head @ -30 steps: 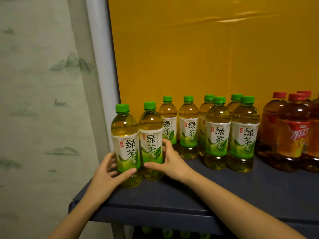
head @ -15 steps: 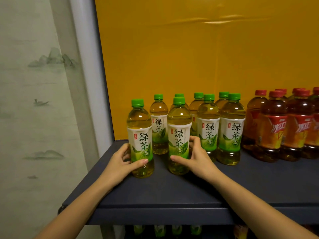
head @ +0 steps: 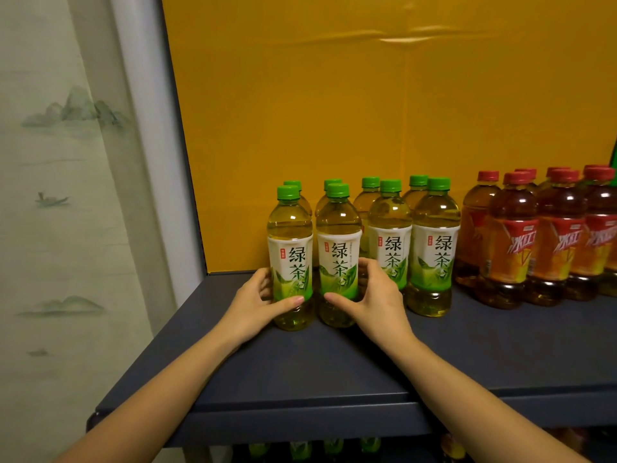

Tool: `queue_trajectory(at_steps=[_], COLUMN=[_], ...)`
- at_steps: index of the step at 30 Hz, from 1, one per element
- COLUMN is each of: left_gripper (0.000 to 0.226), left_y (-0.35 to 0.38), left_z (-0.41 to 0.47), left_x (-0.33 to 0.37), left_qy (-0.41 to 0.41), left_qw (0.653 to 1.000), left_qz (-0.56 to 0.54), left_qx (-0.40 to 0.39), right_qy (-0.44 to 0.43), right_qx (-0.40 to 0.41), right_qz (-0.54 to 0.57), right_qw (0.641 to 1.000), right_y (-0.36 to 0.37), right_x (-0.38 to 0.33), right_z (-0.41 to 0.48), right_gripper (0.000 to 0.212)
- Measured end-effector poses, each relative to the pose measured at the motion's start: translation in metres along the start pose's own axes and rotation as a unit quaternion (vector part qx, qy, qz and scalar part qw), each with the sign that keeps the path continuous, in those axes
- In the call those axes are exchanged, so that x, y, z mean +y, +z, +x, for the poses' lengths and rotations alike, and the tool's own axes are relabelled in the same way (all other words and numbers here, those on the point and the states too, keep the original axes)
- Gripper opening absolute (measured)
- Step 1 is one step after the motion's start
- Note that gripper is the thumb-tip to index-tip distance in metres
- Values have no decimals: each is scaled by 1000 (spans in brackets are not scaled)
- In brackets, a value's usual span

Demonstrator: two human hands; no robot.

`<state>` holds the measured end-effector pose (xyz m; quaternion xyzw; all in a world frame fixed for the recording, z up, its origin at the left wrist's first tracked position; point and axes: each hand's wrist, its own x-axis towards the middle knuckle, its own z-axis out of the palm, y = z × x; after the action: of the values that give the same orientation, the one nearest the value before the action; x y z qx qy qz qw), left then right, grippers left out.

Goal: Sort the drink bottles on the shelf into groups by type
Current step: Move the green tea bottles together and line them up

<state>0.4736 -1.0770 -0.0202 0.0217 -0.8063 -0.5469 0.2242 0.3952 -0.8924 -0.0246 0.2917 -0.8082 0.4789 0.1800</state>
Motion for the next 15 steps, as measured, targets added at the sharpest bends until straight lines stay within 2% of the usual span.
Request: queue_trajectory(at_steps=[4, 8, 11, 15], left_gripper=[54, 54, 61, 57], left_y=[4, 6, 8, 11], left_z=[4, 7, 7, 8], left_x=[-1, -4, -5, -6], left_qy=[-1, 1, -7, -10], left_qw=[1000, 999, 1000, 999], left_qz=[26, 37, 23, 18], left_qx=[8, 17, 20, 24], right_qy=[3, 14, 15, 16], right_qx=[13, 11, 15, 16], right_qz=[-11, -28, -30, -25], right_qw=[1000, 999, 999, 999], right_y=[-1, -2, -2, -1], right_x=[-5, -7, -6, -7], right_z=[0, -1, -2, -3], right_gripper=[77, 70, 67, 66])
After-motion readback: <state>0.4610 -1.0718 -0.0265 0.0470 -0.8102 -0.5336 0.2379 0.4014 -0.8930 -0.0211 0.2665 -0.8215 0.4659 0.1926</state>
